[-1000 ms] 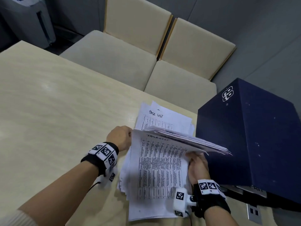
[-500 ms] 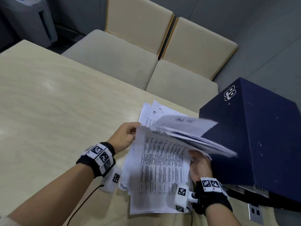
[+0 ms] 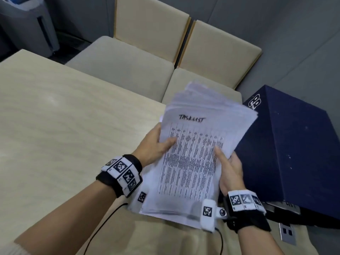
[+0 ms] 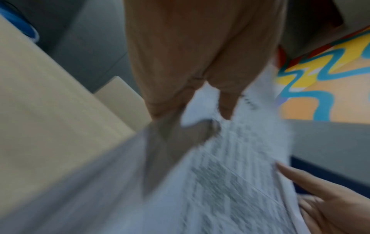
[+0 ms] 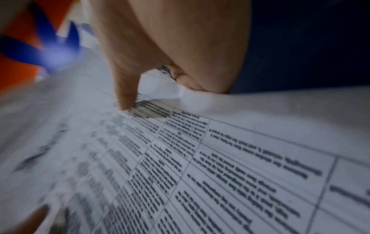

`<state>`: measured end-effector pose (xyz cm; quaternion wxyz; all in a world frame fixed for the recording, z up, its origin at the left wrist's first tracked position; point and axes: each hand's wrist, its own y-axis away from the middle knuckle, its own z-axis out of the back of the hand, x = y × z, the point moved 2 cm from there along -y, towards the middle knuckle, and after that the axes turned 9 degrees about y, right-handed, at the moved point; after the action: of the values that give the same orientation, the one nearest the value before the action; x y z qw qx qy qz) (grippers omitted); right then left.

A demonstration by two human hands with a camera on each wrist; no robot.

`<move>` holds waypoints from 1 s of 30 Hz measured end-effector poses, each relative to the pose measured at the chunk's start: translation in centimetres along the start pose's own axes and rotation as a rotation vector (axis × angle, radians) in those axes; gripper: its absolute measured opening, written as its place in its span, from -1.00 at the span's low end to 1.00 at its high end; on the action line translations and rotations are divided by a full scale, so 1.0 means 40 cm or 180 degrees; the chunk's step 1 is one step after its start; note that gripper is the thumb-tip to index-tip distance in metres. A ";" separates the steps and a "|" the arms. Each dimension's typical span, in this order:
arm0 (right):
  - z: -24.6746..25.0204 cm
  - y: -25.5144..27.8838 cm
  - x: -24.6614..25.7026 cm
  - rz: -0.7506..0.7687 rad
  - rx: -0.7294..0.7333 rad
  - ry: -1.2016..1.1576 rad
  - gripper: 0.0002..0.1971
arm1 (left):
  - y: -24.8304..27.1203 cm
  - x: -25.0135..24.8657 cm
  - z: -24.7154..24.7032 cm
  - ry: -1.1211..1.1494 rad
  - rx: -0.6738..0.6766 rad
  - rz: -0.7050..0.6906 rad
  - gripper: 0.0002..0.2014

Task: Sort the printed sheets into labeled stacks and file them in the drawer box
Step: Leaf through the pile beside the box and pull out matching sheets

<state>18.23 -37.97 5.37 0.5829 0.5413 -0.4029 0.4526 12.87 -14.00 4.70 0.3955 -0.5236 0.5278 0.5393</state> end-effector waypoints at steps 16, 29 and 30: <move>-0.032 0.091 0.172 0.0823 -0.0514 0.0430 -0.58 | 0.014 -0.222 -0.052 0.0825 -0.0662 -0.1112 -0.62; -0.018 0.040 0.073 0.0494 -0.0267 0.0981 -0.71 | 0.014 -0.088 -0.036 0.0963 -0.0960 -0.0263 -0.37; -0.024 0.039 0.086 0.0704 -0.0286 0.0953 -0.83 | 0.019 -0.083 -0.012 0.1035 -0.1037 -0.0297 -0.37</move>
<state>17.61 -36.70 9.01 0.6067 0.3938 -0.3885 0.5710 12.65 -14.13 8.13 0.2401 -0.6843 0.4658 0.5071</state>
